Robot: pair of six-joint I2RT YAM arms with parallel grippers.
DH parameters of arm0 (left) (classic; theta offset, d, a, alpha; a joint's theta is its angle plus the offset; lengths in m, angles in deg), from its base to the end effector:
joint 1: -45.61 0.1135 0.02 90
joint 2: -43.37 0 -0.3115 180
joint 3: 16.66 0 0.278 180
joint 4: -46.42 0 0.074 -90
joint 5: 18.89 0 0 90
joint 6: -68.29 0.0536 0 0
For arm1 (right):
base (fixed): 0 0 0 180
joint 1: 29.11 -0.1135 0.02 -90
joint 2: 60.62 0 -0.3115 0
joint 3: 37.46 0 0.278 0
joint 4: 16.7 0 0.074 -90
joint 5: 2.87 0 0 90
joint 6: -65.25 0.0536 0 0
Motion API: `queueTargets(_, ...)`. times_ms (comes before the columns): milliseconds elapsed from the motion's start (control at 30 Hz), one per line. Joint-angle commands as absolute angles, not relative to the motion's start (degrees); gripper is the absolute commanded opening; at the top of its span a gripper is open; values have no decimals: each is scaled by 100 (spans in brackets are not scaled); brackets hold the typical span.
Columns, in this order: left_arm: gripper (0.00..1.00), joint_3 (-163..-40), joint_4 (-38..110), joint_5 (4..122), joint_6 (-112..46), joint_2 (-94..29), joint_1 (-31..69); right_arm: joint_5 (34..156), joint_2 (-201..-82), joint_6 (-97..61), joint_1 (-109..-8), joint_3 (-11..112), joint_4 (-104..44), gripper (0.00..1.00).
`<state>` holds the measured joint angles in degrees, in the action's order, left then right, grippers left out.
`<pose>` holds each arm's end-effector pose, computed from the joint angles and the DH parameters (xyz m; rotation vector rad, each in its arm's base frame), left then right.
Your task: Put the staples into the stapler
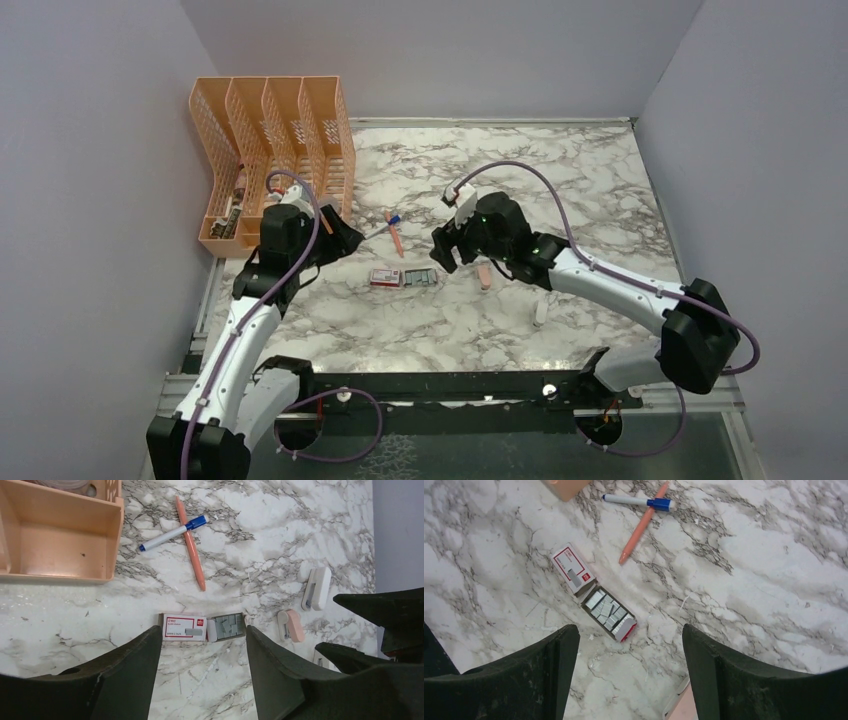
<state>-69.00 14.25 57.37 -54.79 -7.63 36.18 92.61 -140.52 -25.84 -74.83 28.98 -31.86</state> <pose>0.2052 -0.0470 0.2975 -0.2987 2.1493 -0.6887 0.2390 0.2524 0.2945 -0.8966 1.9199 0.5711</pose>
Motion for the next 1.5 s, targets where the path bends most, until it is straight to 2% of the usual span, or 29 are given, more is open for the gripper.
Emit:
queueTargets(0, 66, -7062, 1065, 6072, -5238, -311, 3642, 8167, -13823, -1144, -7497, 3022, -3935, 82)
queueTargets(67, 69, -7124, 1144, 6254, -5438, -229, 3639, 8138, -13821, -802, -7498, 3113, -4369, 88)
queueTargets(100, 69, -7126, 1264, 6212, -5502, -225, 3645, 8117, -13815, -651, -7493, 3141, -4649, 97)
queueTargets(133, 70, -7118, 1393, 6109, -5525, -231, 3641, 8144, -13810, -506, -7497, 3110, -4747, 100)
queueTargets(367, 70, -7184, 1614, 6013, -5293, -389, 3634, 8980, -13488, -12, -7498, 2445, -3956, 99)
queueTargets(500, 70, -7118, 1614, 6199, -5180, -450, 3639, 9791, -13875, 849, -7499, 2524, -3733, 98)
queueTargets(567, 70, -7092, 1597, 6347, -5151, -521, 3639, 10044, -14442, 1192, -7510, 2817, -3974, 97)
queueTargets(633, 70, -7075, 1611, 6426, -5178, -585, 3639, 9780, -14868, 1544, -7660, 2959, -4146, 92)
queueTargets(700, 70, -7076, 1615, 6460, -5198, -650, 3639, 9067, -15238, 1663, -7989, 3209, -4460, 85)
queueTargets(833, 70, -7119, 1527, 6590, -5076, -733, 3631, 7732, -16132, 1897, -8526, 4119, -5615, 84)
queueTargets(933, 70, -7148, 1443, 6869, -5022, -762, 3605, 7266, -16625, 2145, -8692, 4572, -6242, 75)
queueTargets(1033, 70, -7181, 1406, 7020, -4979, -774, 3578, 7087, -16808, 2236, -8783, 4661, -6381, 68)
queueTargets(1467, 70, -7175, 1371, 7336, -4861, -790, 3472, 6878, -17482, 2033, -8809, 5179, -6072, 60)
